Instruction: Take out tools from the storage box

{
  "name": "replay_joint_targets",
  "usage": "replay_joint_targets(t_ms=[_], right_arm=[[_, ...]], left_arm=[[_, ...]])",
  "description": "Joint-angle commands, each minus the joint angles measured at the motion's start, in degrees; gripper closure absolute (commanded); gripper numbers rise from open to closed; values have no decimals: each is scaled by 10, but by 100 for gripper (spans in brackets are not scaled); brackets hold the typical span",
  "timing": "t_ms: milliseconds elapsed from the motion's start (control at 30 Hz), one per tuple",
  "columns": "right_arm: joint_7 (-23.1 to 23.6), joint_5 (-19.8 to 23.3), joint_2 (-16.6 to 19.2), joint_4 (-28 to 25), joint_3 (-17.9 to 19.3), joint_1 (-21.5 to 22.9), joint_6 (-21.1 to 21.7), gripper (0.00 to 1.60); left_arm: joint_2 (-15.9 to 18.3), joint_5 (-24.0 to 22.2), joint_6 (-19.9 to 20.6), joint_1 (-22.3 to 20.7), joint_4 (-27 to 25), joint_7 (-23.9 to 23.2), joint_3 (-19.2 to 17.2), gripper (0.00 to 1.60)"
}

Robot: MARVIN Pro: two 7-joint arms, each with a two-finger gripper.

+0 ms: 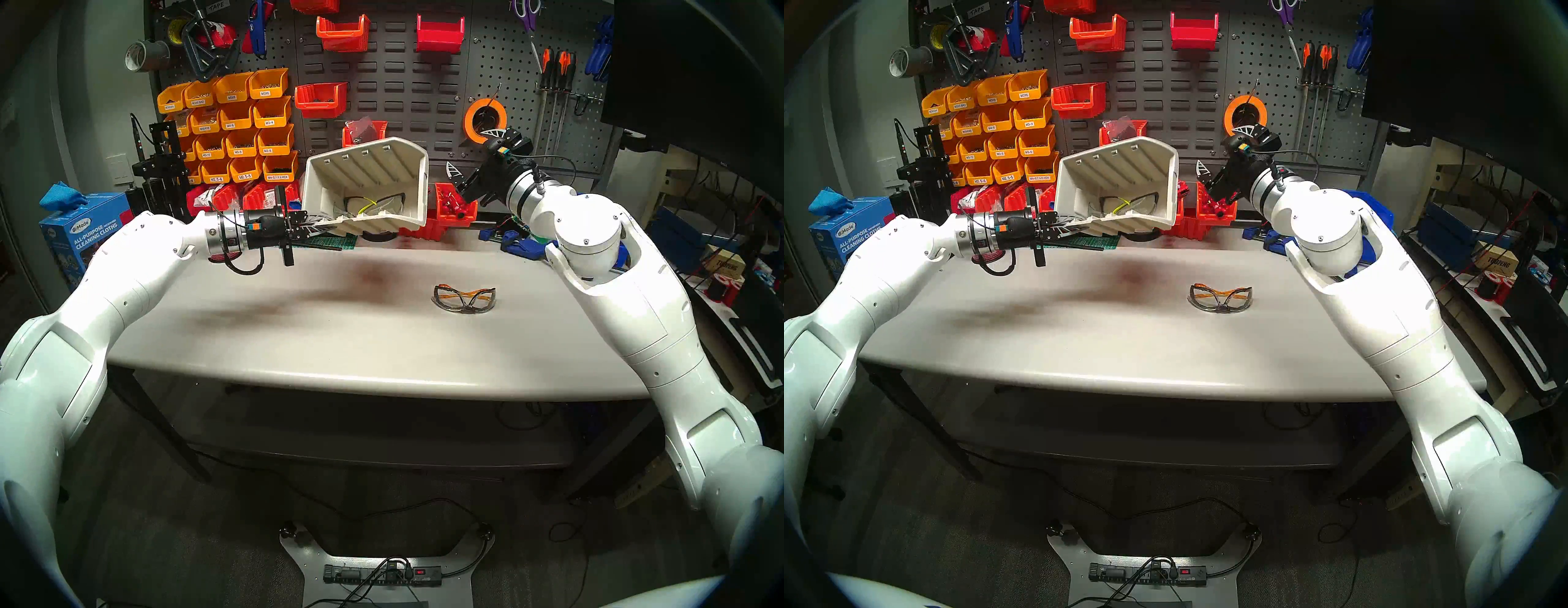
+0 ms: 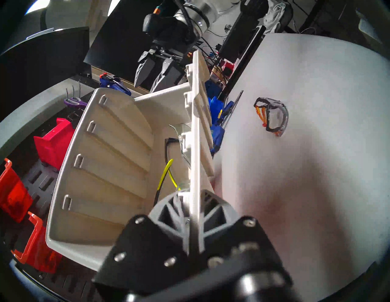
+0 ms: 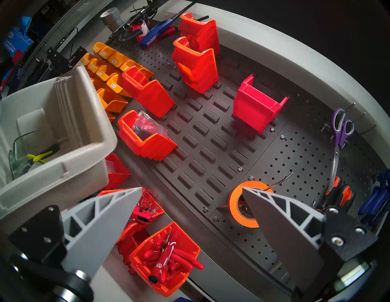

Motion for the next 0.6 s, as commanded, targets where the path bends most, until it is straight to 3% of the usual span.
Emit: replay_joint_targets(t_ms=[0, 200, 333, 533, 567], right_arm=[[-3, 0, 1, -5, 6, 6, 0, 0], [-3, 0, 1, -5, 6, 6, 0, 0], [-2, 0, 1, -5, 6, 6, 0, 0], [-2, 0, 1, -5, 6, 6, 0, 0], [-2, 0, 1, -5, 6, 6, 0, 0]], left_arm=[[28, 1, -3, -24, -26, -59, 9, 160], [39, 29, -3, -7, -56, -23, 9, 160], [41, 61, -3, 22, -86, 25, -2, 160], [39, 87, -3, 52, -107, 60, -15, 160], [39, 106, -3, 71, -115, 84, -23, 160]])
